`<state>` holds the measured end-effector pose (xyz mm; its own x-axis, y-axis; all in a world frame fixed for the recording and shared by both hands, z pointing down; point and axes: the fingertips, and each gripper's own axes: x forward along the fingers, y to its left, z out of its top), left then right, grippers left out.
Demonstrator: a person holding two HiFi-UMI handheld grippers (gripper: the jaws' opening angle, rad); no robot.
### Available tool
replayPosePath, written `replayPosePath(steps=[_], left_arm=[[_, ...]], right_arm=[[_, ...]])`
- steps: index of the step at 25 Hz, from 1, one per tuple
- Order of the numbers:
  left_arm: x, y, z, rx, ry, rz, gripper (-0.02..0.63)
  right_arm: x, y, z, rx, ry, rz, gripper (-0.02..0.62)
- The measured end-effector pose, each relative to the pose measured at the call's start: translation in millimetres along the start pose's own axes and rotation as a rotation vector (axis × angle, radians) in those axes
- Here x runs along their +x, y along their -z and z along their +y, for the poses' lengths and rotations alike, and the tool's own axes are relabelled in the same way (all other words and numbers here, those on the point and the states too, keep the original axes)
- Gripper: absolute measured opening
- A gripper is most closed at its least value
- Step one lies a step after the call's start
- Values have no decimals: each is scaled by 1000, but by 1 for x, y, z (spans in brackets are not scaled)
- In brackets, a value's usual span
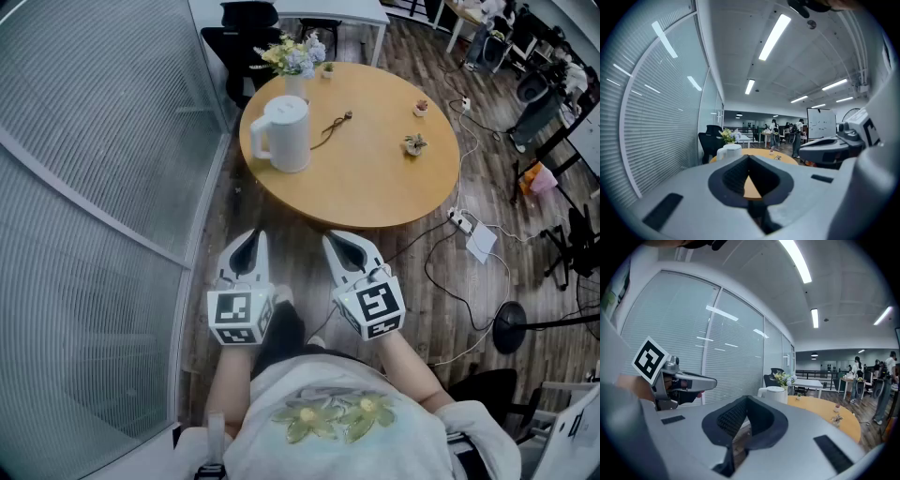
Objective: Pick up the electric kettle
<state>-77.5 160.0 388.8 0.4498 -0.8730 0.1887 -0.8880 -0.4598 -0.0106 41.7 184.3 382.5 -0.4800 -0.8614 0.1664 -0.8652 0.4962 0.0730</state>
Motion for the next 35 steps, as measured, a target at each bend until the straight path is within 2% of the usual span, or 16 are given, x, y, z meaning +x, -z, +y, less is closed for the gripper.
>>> replayPosePath(steps=[7, 16, 18, 19, 21, 23, 25, 29, 35], left_arm=[[21, -10, 11, -33, 37, -34, 5], [70, -13, 53, -46, 39, -29, 5], [80, -17, 61, -46, 53, -41, 53], [84, -18, 64, -42, 62, -45, 118], [94, -20, 70, -22, 79, -41, 191], [104, -17, 75, 2, 91, -13, 241], [113, -13, 81, 18, 103, 23, 258], [129, -8, 94, 33, 119, 57, 275], [152, -3, 113, 40, 136, 98, 276]], right_arm=[[25, -1, -8, 35, -4, -11, 20], [76, 1, -27, 49, 8, 12, 20], [86, -1, -31, 49, 14, 10, 20], [90, -3, -33, 46, 19, 6, 20], [98, -7, -37, 41, 24, 3, 22], [106, -9, -40, 31, 21, 6, 73], [114, -10, -42, 13, 23, 17, 100], [131, -9, -49, 16, 40, 37, 201], [153, -3, -62, 22, 68, 81, 202]])
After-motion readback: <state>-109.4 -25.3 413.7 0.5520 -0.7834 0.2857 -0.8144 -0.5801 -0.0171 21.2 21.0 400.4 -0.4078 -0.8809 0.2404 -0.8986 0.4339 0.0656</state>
